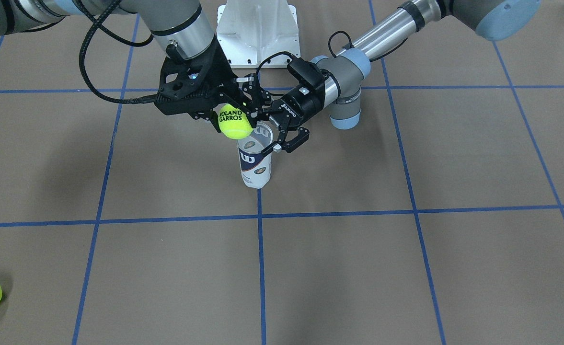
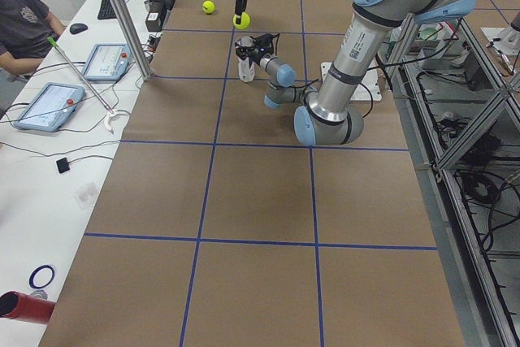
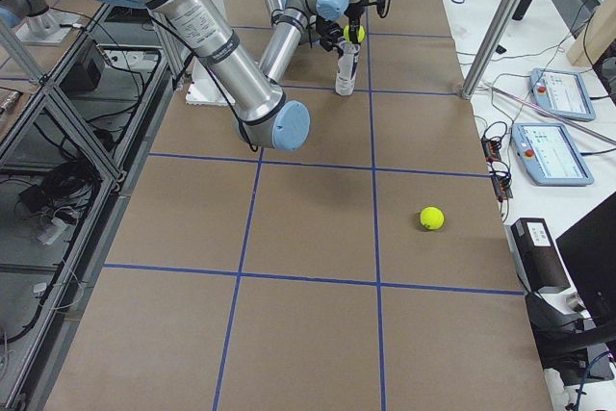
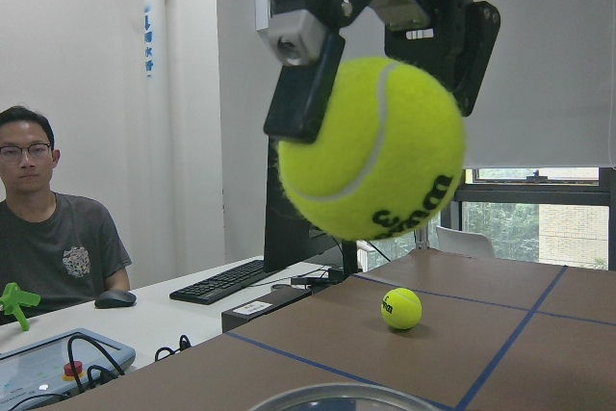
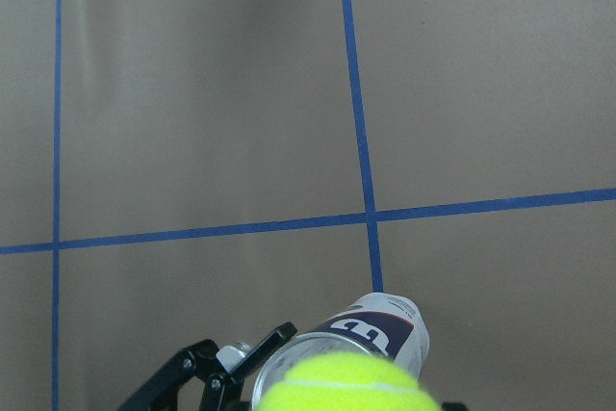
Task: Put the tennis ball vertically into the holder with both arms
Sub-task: 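Lower the ball into the can's opening with the right gripper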
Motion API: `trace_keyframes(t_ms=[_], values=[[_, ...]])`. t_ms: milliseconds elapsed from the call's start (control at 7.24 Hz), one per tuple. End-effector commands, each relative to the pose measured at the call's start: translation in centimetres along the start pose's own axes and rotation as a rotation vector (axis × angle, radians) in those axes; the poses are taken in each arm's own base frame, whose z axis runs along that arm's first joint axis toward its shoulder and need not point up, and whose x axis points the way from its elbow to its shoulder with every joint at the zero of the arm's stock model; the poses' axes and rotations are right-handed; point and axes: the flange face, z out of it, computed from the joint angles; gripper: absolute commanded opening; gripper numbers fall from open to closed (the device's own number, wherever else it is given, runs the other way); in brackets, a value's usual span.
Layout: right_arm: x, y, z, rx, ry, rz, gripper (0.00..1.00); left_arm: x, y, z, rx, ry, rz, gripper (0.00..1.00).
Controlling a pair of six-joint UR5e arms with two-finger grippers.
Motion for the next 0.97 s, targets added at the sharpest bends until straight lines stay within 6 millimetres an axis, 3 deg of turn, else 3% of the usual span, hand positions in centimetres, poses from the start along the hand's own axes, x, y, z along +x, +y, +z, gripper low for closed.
trace_keyframes(t_ms=[0, 414, 553, 691, 829], values=[[-0.9, 0.3, 1.1, 0.005, 0.012, -0.005, 0.0, 0.0, 0.0, 0.0, 0.0, 0.0, 0.0, 0.83], [-1.5, 1.5, 2.6, 0.001, 0.024, -0.019, 0.0, 0.0, -0.1, 0.0, 0.001, 0.0, 0.0, 0.83], [-1.7, 1.4, 2.7, 0.001, 0.026, -0.02, 0.05, 0.0, -0.1, 0.0, 0.001, 0.0, 0.0, 0.83], [-2.5, 1.0, 3.1, 0.0, 0.03, -0.016, 0.21, 0.0, -0.1, 0.0, 0.001, 0.0, 0.0, 0.83], [-3.0, 0.7, 3.5, -0.002, 0.035, -0.014, 0.27, 0.0, -0.1, 0.0, 0.003, 0.001, -0.001, 0.83]])
